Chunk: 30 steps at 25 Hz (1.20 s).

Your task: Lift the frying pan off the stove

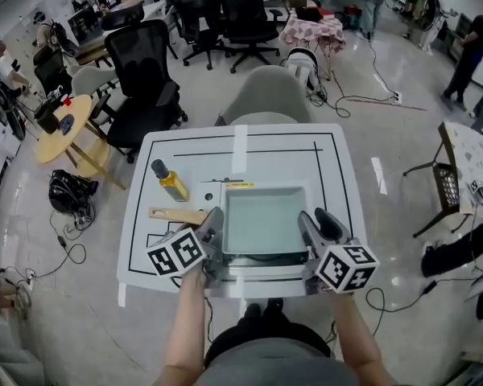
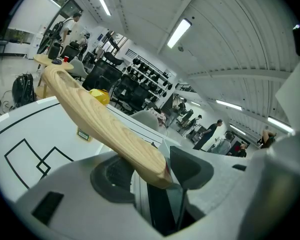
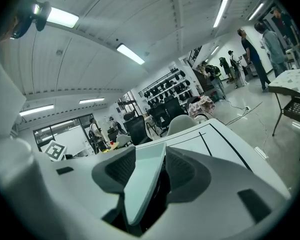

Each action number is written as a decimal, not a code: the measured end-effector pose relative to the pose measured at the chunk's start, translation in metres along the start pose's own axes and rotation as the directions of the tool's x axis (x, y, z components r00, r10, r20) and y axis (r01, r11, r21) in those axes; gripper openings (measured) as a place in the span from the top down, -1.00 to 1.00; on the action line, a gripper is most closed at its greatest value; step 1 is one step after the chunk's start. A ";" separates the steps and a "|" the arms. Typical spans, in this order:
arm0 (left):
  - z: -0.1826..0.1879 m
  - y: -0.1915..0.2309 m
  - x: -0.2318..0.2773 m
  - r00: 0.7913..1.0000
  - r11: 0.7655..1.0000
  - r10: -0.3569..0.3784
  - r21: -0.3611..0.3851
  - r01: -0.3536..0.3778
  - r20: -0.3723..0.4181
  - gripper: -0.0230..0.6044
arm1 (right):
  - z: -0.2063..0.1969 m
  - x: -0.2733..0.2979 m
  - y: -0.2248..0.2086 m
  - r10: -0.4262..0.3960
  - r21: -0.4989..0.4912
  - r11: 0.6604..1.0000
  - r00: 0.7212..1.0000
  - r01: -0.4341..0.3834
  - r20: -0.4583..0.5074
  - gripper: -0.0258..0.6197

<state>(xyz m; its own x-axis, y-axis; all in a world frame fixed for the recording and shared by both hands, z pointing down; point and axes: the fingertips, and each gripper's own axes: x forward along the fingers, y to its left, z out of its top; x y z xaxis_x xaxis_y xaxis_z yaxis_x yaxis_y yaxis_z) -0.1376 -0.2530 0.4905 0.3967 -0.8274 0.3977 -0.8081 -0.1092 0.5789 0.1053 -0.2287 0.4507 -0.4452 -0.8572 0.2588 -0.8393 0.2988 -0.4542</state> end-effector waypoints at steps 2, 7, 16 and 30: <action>0.000 0.001 0.001 1.000 1.000 0.003 0.001 -0.003 -0.001 0.22 | -0.003 0.005 -0.004 -0.013 0.009 1.000 1.000 0.014 -0.022 0.35; 0.002 -0.006 0.001 1.000 1.000 -0.013 -0.004 0.013 0.006 0.22 | -0.016 0.014 -0.010 -0.023 0.027 0.999 0.995 0.026 -0.100 0.33; 0.004 -0.007 0.000 1.000 1.000 -0.013 -0.002 0.013 0.005 0.22 | -0.030 0.021 -0.006 -0.025 -0.009 1.000 0.983 0.024 -0.181 0.45; 0.003 -0.010 0.000 1.000 1.000 -0.007 -0.003 0.007 0.005 0.22 | -0.033 0.020 -0.012 -0.046 -0.013 0.999 0.977 0.044 -0.207 0.75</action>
<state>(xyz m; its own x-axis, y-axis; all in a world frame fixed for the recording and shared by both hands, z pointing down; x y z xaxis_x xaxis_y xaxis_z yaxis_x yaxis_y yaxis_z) -0.1311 -0.2543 0.4828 0.3998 -0.8294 0.3903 -0.8041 -0.1129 0.5837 0.0966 -0.2357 0.4898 -0.4611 -0.7649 0.4498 -0.8621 0.2662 -0.4312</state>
